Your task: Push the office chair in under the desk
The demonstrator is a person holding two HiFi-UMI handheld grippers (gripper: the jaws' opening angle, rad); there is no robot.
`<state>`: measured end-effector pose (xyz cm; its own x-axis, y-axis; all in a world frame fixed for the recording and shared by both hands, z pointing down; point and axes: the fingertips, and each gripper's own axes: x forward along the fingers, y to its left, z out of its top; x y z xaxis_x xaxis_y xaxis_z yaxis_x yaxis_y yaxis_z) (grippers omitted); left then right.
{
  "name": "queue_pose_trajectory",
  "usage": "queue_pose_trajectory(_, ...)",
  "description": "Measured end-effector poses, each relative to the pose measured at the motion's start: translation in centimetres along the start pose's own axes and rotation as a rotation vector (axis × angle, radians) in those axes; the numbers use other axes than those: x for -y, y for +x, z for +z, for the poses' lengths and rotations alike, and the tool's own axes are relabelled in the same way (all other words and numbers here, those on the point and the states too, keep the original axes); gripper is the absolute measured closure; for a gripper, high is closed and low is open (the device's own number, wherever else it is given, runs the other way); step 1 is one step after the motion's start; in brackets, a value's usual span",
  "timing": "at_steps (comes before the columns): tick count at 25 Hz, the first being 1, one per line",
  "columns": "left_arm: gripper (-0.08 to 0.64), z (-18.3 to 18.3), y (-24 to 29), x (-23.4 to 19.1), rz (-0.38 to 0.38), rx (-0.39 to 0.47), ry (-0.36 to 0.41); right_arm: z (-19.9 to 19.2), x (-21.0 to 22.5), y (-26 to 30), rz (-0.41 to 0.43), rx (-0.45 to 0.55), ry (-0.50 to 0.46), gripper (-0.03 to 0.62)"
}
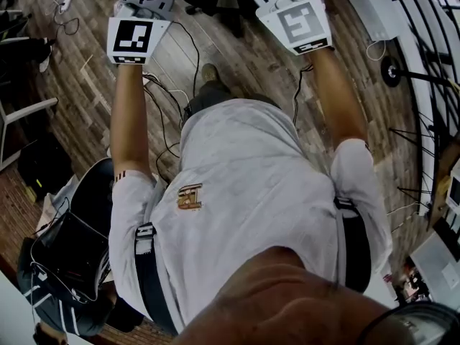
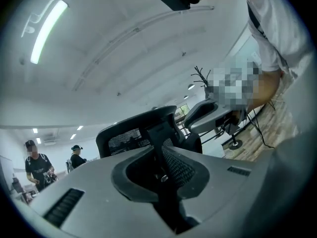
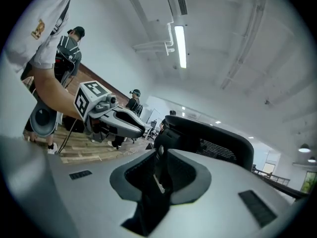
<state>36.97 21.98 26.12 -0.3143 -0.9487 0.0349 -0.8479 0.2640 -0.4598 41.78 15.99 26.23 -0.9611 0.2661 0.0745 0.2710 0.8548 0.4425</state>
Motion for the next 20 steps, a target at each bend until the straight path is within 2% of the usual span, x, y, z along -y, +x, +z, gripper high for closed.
queue_pose_trajectory(6, 0.448, -2.6, 1.6, -1.1, -0.049, -0.057, 0.123, -2.2, 0.5, 2.2, 0.004, -0.103, -0.094, 0.443)
queue_pose_trajectory(10, 0.386, -4.9, 3.1, -1.7, -0.083, -0.122, 0.256, -4.3, 1.2, 3.6, 0.002, -0.196, -0.227, 0.378)
queue_pose_trajectory(16, 0.29, -8.2, 5.4, -2.0, -0.143, -0.223, 0.469, -7.2, 2.6, 4.8, -0.022, -0.328, -0.395, 0.35)
queue_pose_trajectory(20, 0.249, -9.7, 6.3, -2.4, -0.145, -0.259, 0.597, -8.6, 3.4, 5.2, -0.051, -0.406, -0.494, 0.344)
